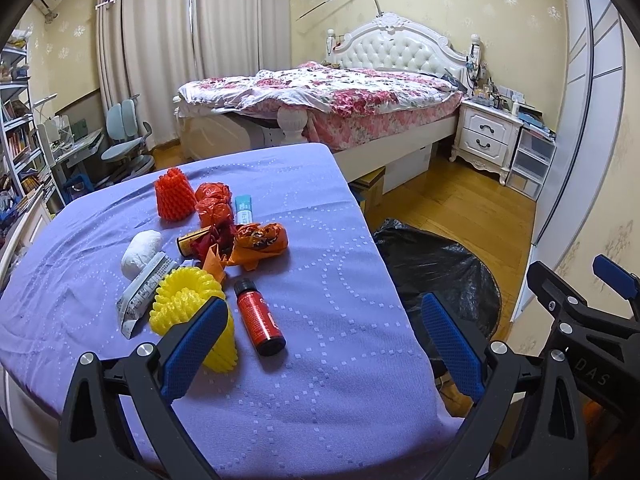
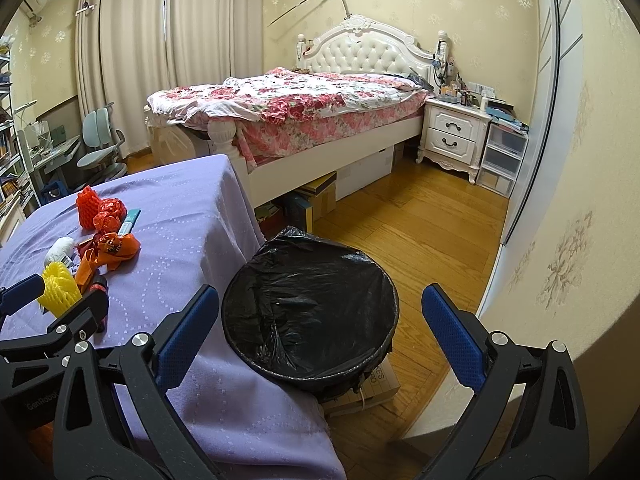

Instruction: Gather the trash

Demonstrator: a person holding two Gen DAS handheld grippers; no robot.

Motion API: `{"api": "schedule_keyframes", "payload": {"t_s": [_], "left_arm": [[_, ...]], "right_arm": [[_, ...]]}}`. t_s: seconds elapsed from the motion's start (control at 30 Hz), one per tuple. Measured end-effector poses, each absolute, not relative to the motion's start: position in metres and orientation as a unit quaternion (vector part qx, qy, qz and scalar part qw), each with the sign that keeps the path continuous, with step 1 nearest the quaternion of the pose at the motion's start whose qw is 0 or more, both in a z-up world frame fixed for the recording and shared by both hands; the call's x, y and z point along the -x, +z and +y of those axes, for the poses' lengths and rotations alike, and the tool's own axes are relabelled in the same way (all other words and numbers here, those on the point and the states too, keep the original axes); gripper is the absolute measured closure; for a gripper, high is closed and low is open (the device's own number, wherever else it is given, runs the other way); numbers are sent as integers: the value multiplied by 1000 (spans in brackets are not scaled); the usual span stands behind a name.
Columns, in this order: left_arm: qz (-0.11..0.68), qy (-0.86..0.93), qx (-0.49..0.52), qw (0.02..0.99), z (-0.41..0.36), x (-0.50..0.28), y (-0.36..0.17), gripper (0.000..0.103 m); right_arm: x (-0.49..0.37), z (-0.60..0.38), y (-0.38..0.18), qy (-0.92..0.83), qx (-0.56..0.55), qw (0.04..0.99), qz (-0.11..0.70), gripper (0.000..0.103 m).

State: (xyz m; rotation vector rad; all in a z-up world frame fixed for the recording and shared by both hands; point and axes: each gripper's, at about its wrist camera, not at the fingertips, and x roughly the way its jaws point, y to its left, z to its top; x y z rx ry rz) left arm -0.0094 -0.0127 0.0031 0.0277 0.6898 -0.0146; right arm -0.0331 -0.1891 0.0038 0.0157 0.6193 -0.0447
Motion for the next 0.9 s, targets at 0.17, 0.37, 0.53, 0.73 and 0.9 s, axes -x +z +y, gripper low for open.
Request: {"api": "schedule_keyframes", "payload": {"t_s": [0.17,0.37,0.53,0.73,0.9], "left_arm": [[337,-6,-14,941,-13,10,3,6],[339,-7,-14,941,-12,10,4,6],[341,-7,-17,940,-11,10,3,6],[347,-12,-14,938,-8,10,1,6],[345,5,-15,938,0,13,-1,6]], "right_arm": [[33,-189,4,-22,-8,952,305,4],[33,-190,3,-22,-8,952,306,4],[34,-190,2,-21,-8,951,307,4],[35,-195,-7,-18,-12,950,311,4],[35,-193,-9,-8,-20,946,323,4]]}}
